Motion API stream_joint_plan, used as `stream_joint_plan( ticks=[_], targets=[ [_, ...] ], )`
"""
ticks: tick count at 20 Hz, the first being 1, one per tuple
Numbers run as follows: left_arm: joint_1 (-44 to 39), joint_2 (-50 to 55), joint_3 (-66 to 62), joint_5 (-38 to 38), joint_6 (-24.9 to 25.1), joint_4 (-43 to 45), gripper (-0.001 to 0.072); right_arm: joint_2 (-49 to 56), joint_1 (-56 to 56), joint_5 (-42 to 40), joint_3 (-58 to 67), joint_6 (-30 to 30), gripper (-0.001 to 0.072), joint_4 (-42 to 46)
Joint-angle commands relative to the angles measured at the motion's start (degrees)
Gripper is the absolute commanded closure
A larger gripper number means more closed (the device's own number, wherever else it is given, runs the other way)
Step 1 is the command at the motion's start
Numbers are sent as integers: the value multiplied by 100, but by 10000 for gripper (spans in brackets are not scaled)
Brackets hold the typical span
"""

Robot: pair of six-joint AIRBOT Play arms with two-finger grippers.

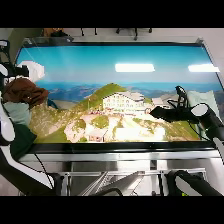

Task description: Fold the shirts.

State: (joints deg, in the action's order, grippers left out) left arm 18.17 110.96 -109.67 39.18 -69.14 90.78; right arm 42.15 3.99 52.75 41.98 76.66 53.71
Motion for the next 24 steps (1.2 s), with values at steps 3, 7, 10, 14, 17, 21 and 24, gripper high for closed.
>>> stream_joint_plan(
  ticks=[3,7,10,14,17,21,24],
  targets=[
    [24,1709,-833,-1346,81,120,4,4,-2,-4,-2,7,87,-4],
    [-151,2028,-713,-2669,289,120,4,4,-2,-4,-2,234,87,-2],
    [-223,2280,-841,-2887,575,120,6,4,-2,-4,-2,289,87,-2],
    [-208,2297,-772,-2352,785,122,693,4,-2,-4,-2,284,87,-66],
    [-313,2079,-1091,-1604,643,98,695,4,-2,-2,-2,284,87,-70],
    [-793,868,-1102,-1740,326,57,695,2,-4,22,-2,280,87,-203],
    [-1246,-317,-1099,-1700,-175,55,695,2,-4,39,0,282,88,-216]
  ],
)
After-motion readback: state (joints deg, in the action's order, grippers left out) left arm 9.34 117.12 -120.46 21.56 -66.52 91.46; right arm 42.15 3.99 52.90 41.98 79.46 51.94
